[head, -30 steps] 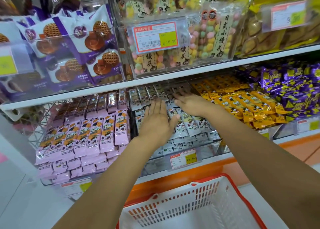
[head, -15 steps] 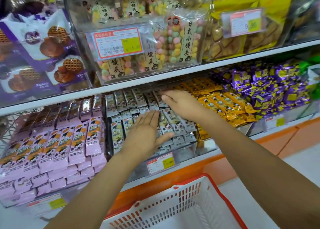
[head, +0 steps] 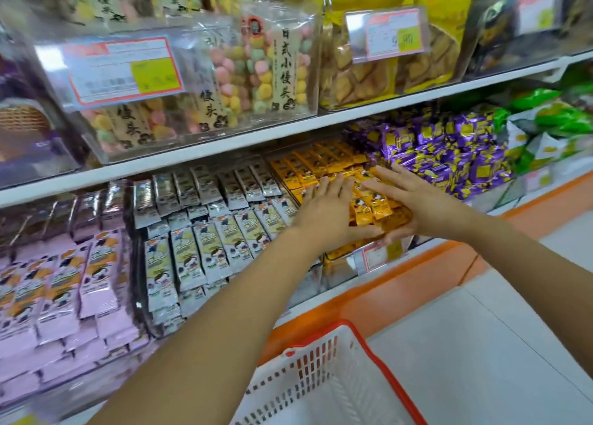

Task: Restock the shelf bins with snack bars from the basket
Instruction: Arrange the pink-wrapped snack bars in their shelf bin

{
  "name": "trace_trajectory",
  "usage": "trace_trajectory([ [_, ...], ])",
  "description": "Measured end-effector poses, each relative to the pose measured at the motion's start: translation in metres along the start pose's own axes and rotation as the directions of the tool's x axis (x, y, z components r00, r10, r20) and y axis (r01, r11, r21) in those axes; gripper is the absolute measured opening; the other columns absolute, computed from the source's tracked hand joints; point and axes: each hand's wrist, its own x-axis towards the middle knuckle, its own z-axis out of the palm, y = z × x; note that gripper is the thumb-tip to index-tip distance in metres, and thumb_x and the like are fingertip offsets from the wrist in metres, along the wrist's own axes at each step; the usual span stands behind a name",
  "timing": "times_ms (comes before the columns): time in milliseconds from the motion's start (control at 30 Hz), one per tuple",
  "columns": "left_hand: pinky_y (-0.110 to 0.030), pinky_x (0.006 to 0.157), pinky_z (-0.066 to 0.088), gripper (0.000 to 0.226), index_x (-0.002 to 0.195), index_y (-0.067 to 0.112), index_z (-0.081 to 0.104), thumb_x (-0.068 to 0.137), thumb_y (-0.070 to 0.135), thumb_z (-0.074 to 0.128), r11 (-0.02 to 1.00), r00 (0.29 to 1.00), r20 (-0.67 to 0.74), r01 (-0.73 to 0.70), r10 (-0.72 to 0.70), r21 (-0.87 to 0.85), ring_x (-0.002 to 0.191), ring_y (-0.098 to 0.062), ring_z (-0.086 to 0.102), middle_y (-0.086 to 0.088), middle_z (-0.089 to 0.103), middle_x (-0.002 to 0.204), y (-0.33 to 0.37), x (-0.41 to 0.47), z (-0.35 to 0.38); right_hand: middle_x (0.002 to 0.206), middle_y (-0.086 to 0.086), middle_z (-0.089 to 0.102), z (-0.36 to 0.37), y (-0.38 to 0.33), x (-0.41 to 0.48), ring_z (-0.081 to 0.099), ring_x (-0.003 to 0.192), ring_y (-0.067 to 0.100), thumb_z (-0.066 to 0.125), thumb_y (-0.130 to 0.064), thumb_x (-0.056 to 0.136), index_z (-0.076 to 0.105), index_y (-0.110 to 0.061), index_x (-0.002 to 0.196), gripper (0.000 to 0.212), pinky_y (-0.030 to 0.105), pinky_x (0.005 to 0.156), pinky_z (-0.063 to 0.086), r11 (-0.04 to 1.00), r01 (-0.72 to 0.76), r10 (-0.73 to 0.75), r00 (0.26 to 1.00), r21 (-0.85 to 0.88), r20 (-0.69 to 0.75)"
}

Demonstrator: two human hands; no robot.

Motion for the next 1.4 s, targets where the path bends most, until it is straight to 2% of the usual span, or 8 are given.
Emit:
trace_trajectory([
  [233,-0.046,0.117,0.001,0.109,0.151,0.013,-0.007,0.080,0.073,0.047,0.991,1.000,0.004,0.011,-0.012,0.135,0.146,-0.031,-0.005,-0.009,-0.008,0.160,0.000,0.004,0.007,0.153,-0.023,-0.007,-0.012,0.000,0.007,-0.011,0.143,0.004,0.058,-0.067,0.064,0.001,-0.054,0.140,0.096,0.044,0.116,0.017,0.999,0.010,-0.001,0.987,-0.052,0.160],
  [400,-0.048,0.119,0.003,0.104,0.151,0.012,-0.007,0.084,0.064,0.052,0.987,1.000,0.014,-0.015,0.012,0.162,0.146,-0.032,-0.005,-0.011,-0.008,0.159,-0.002,0.004,0.007,0.159,-0.016,0.000,-0.016,-0.002,0.007,-0.006,0.146,0.009,0.056,-0.060,0.071,0.003,-0.053,0.142,0.089,0.044,0.114,0.022,0.999,0.016,-0.008,0.987,-0.052,0.158],
  [500,-0.049,0.119,0.004,0.102,0.151,0.010,-0.007,0.085,0.062,0.052,0.984,1.000,0.005,0.005,-0.006,0.178,0.146,-0.033,-0.004,-0.012,-0.008,0.159,0.001,0.004,0.007,0.161,-0.005,0.008,-0.013,-0.002,0.011,0.002,0.148,0.017,0.047,-0.069,0.071,0.003,-0.049,0.145,0.088,0.048,0.112,0.031,0.991,0.056,-0.044,0.994,-0.118,0.103],
  [600,-0.049,0.119,0.006,0.100,0.151,0.009,-0.005,0.086,0.061,0.050,0.979,1.000,-0.005,0.017,-0.016,0.204,0.146,-0.034,-0.002,-0.013,-0.006,0.159,0.004,0.005,0.008,0.157,0.007,0.022,-0.006,0.003,0.013,0.019,0.145,0.029,0.037,-0.075,0.074,0.008,-0.042,0.150,0.087,0.057,0.099,0.045,0.976,0.133,-0.130,0.991,-0.175,0.025],
  [767,-0.049,0.118,0.007,0.101,0.151,0.008,-0.002,0.085,0.068,0.046,0.973,0.999,-0.043,0.023,-0.014,0.232,0.146,-0.033,0.002,-0.013,-0.001,0.159,0.005,0.004,0.011,0.150,0.013,0.036,0.000,0.005,0.012,0.033,0.139,0.035,0.042,-0.066,0.080,0.021,-0.029,0.147,0.080,0.056,0.081,0.055,0.958,0.156,-0.168,0.985,-0.242,-0.030],
  [1133,-0.046,0.117,0.007,0.104,0.151,0.007,-0.001,0.083,0.069,0.046,0.957,0.995,-0.072,0.079,-0.062,0.279,0.147,-0.031,0.005,-0.012,0.001,0.160,0.010,0.007,0.016,0.150,0.013,0.038,0.002,0.010,0.020,0.037,0.137,0.037,0.033,-0.073,0.081,0.022,-0.027,0.147,0.081,0.049,0.095,0.047,0.941,0.170,-0.171,0.985,-0.292,0.020],
  [1300,-0.044,0.118,0.004,0.092,0.152,0.009,0.003,0.088,0.068,0.034,0.971,0.993,-0.097,0.087,-0.067,0.221,0.147,-0.028,0.004,-0.010,0.003,0.160,0.011,0.001,0.013,0.151,0.014,0.035,0.000,0.010,0.020,0.028,0.141,0.036,0.029,-0.077,0.081,0.022,-0.026,0.148,0.084,0.054,0.110,0.031,0.941,0.178,-0.167,0.984,-0.286,0.062],
  [1400,-0.043,0.118,0.003,0.082,0.152,0.010,0.004,0.093,0.063,0.026,0.981,0.992,-0.097,0.099,-0.084,0.166,0.147,-0.028,0.004,-0.009,0.004,0.160,0.013,0.001,0.012,0.155,0.011,0.029,-0.001,0.009,0.017,0.021,0.145,0.029,0.038,-0.074,0.077,0.025,-0.022,0.151,0.091,0.043,0.117,0.016,0.954,0.156,-0.150,0.988,-0.255,0.045],
])
